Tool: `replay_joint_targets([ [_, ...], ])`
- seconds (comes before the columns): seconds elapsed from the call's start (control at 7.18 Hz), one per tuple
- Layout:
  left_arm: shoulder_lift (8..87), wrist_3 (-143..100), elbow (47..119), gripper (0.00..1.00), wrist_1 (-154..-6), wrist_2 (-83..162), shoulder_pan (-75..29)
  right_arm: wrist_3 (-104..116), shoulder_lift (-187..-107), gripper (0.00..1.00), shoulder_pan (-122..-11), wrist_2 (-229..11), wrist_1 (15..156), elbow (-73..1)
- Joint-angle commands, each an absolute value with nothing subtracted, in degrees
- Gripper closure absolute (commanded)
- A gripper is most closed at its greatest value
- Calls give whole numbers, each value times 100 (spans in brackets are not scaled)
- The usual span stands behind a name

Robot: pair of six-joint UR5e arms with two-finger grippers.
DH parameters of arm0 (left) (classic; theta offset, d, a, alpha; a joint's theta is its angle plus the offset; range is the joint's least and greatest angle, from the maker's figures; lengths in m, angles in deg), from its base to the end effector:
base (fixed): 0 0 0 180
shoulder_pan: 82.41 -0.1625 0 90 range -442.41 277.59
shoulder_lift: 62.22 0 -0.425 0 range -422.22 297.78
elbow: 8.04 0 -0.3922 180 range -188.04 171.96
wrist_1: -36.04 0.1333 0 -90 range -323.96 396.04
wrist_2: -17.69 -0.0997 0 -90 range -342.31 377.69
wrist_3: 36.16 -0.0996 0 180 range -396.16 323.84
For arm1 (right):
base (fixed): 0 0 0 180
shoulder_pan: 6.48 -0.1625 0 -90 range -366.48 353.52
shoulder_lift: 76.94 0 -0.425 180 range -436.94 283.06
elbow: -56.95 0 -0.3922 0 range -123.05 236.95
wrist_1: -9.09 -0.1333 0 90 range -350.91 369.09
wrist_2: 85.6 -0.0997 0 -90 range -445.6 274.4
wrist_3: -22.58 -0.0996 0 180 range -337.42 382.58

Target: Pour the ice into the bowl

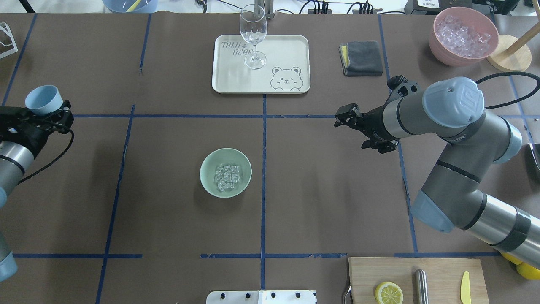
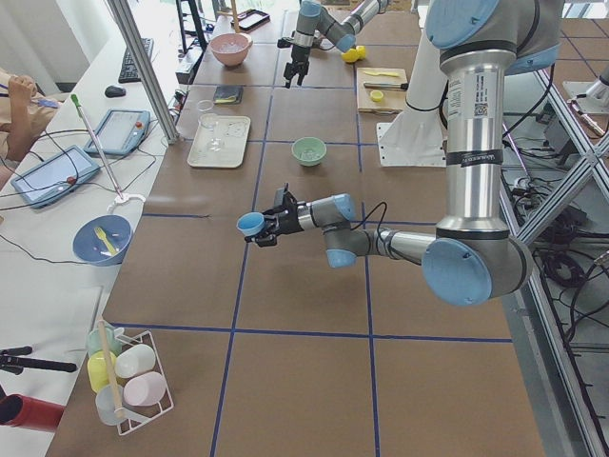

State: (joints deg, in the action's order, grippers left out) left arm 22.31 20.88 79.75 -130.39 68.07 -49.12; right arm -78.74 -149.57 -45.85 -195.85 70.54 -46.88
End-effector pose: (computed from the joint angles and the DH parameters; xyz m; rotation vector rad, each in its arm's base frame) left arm 0.2730 -0.4147 0.5729 1.1352 0.6320 -0.4189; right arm -0.3960 -0.4527 0.3259 -0.0621 -1.0961 0.6120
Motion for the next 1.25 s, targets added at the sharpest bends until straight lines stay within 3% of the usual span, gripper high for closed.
replay_joint_targets([
  [0.0,2022,3007,7792,100,-13359,5759,-5808,-7876,-14954,0,-4585,-19555,7061,-4720],
  [0.14,2013,3359,7713,100,-13341,4967,-6381,-7876,-14954,0,-4585,-19546,7061,-4738],
  [0.56,1996,3633,7098,100,-13385,4222,-7000,-7884,-14971,0,-4585,-19537,7061,-4834],
  [0.84,1952,3635,7062,100,-13350,4159,-7089,-7885,-14971,0,-4577,-19537,7070,-4826],
  [1.11,1890,3644,7036,71,-13341,4029,-7160,-7885,-14962,0,-4568,-19537,7070,-4817],
])
